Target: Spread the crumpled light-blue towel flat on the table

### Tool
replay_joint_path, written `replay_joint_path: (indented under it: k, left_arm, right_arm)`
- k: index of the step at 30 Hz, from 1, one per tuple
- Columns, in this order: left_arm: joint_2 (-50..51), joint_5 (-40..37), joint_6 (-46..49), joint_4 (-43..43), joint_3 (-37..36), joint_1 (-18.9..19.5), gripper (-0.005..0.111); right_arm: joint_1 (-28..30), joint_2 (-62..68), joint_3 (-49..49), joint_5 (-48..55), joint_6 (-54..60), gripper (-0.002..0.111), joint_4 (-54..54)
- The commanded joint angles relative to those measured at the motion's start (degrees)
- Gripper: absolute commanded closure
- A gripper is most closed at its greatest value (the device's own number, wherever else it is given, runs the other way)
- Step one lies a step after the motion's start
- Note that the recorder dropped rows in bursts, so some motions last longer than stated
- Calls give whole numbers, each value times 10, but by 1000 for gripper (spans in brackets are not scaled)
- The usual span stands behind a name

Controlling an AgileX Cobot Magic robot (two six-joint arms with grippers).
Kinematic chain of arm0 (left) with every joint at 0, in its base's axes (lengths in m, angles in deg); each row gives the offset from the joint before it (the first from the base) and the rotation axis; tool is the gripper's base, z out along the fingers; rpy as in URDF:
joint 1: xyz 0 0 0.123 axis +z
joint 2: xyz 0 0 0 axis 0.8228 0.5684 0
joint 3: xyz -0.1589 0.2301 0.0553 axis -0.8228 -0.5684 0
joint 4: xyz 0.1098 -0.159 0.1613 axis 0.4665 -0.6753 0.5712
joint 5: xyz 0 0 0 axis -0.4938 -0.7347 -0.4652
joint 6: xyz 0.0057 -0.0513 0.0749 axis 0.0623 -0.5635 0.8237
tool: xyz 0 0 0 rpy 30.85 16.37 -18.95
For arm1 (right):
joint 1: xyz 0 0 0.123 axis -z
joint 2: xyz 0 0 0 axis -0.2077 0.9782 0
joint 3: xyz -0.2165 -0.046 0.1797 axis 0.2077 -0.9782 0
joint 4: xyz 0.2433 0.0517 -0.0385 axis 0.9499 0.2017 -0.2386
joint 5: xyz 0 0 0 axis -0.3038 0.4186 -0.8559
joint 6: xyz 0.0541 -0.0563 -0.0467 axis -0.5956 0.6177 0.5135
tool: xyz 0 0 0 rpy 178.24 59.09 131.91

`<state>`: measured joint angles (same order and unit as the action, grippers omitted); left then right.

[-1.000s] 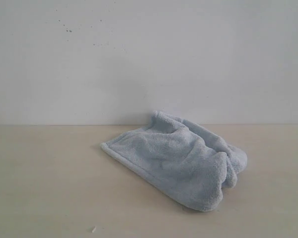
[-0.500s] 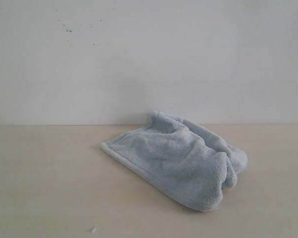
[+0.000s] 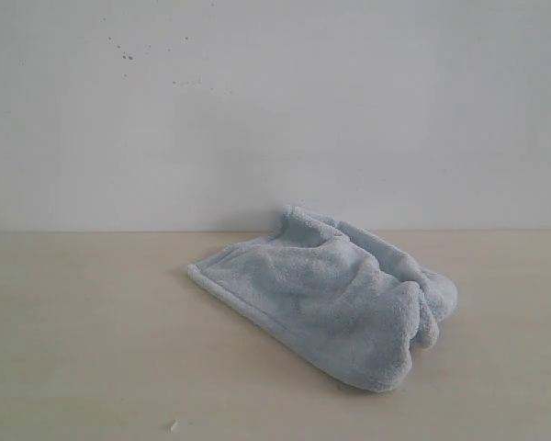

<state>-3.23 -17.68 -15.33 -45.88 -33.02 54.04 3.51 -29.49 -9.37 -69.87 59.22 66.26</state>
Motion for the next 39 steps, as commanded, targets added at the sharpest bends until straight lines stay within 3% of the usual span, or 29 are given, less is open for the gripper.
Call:
replay_joint_path:
  k: [1, 5, 9, 13, 20, 24, 28, 33, 35, 39]
  left_arm:
    - [-2, -1, -177, -9, -2, 2, 98]
    - [-2, -103, -240, 67, 30, -2, 98]
    - [-2, -154, -237, 62, 54, -27, 98]
    - [18, -130, -235, 59, 59, -74, 98]
    - [163, -63, -185, 65, 62, -170, 97]
    - [272, 3, -157, 134, 97, -210, 78]
    - [414, 35, -157, 216, 162, -221, 57]
    - [564, 38, -157, 216, 244, -221, 57]
    - [619, 72, -157, 216, 269, -221, 57]
    - [646, 80, -149, 218, 273, -221, 57]
  right_arm:
    - [-2, 93, 72, 67, 29, 108, -3]
    - [-31, 198, 139, 107, 116, 108, -3]
    - [-80, 370, 245, 189, 196, 108, -3]
    - [-115, 570, 385, 291, 285, 108, -3]
    - [-127, 827, 576, 308, 372, 108, -3]
    - [-127, 924, 641, 319, 404, 108, -2]
    - [-127, 1014, 691, 327, 425, 108, 1]
    - [-128, 1123, 742, 327, 443, 108, 12]
    - [-133, 1175, 765, 328, 450, 108, 28]
    - [-162, 1232, 778, 353, 460, 108, 29]
